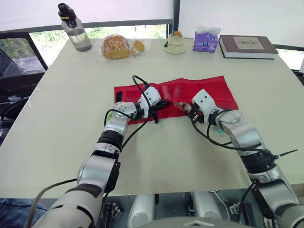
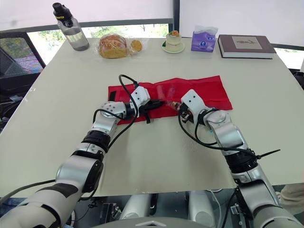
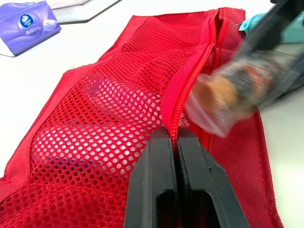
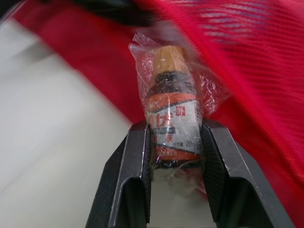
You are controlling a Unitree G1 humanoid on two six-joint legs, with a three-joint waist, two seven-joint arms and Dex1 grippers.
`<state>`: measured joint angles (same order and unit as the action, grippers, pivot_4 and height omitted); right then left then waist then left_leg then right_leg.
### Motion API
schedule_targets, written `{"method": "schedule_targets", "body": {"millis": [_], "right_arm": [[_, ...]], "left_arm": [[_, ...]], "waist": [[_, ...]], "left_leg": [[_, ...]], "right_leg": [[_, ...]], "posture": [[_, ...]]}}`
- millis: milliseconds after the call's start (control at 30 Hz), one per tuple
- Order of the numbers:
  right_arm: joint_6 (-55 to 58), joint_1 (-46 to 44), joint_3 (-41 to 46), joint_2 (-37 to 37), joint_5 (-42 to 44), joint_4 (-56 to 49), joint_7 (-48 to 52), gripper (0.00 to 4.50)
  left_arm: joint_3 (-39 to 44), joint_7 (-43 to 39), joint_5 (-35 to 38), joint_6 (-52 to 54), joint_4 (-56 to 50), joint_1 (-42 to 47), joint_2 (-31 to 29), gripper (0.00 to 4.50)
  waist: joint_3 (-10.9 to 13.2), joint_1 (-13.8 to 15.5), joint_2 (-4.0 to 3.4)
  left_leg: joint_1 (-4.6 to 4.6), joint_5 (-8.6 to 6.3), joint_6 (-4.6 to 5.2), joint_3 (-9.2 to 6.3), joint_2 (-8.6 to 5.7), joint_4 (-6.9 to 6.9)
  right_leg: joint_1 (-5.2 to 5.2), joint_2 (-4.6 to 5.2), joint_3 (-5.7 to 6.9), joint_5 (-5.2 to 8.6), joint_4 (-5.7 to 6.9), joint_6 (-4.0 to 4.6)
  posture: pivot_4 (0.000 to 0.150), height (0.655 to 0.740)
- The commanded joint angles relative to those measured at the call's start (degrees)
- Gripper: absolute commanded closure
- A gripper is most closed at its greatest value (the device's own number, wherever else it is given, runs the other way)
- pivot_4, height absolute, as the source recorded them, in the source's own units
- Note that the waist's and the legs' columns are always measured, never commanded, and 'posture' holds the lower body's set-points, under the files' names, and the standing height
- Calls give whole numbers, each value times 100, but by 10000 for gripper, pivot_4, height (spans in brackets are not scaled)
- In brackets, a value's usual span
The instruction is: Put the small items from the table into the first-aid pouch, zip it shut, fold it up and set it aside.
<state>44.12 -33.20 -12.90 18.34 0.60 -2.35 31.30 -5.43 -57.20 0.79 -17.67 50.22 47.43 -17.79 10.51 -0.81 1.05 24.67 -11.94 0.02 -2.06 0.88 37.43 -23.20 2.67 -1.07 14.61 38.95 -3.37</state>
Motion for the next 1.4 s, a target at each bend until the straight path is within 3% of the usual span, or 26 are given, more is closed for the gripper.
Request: {"method": "schedule_targets", "body": {"millis": [33,533,600,700,1033,1267,1367,1400], "right_arm": [[391,-227,381,-291,6,30,-563,36056],[93,-707,856,-1446,161,979,-1652,36056],[35,-700,888,-1476,141,1001,-1762,25061],[106,-560,876,-1375,136,772,-1775,12676],[1339,165,574,-946,313,-1080,-1571,12676],[1630,501,453,-661,323,-1587,-1537,12676],[1636,547,450,-620,372,-1656,-1498,19721],[1587,557,457,-638,375,-1618,-1517,26296]], "left_arm": [[-35,-56,93,14,-264,-25,96,45000],[-154,-136,81,38,-514,-162,280,45000],[-155,-130,84,51,-535,-169,279,45000],[-127,-114,98,73,-569,-198,252,45000],[-52,-35,139,133,-476,-63,242,45000],[-81,-63,126,106,-448,-68,265,45000],[-83,-78,128,108,-449,-71,265,45000],[-91,-91,129,111,-460,-80,269,45000]], "waist": [[0,2,0],[-1,-8,-2],[-1,-3,-2],[-1,-3,-2],[-1,-17,-3],[-1,-15,-2],[-1,-16,-2],[-1,-15,-2]], "left_leg": [[0,0,0,0,0,-1],[0,0,0,0,0,-3],[1,0,0,0,0,-4],[4,0,0,1,0,-4],[6,0,1,0,1,-11],[6,0,1,2,1,-10],[6,0,1,2,1,-10],[6,0,1,2,1,-10]], "right_leg": [[-1,0,0,0,0,0],[-2,0,0,0,1,0],[-2,0,0,0,0,0],[-5,0,-1,0,0,0],[-13,0,-1,0,2,1],[-12,0,-3,0,1,1],[-12,0,-2,0,1,0],[-12,0,-2,0,0,0]], "posture": [[1500,7400],[1500,7400],[1500,7400],[1500,7400],[1500,7400],[1500,7400],[1500,7400],[1500,7400]]}}
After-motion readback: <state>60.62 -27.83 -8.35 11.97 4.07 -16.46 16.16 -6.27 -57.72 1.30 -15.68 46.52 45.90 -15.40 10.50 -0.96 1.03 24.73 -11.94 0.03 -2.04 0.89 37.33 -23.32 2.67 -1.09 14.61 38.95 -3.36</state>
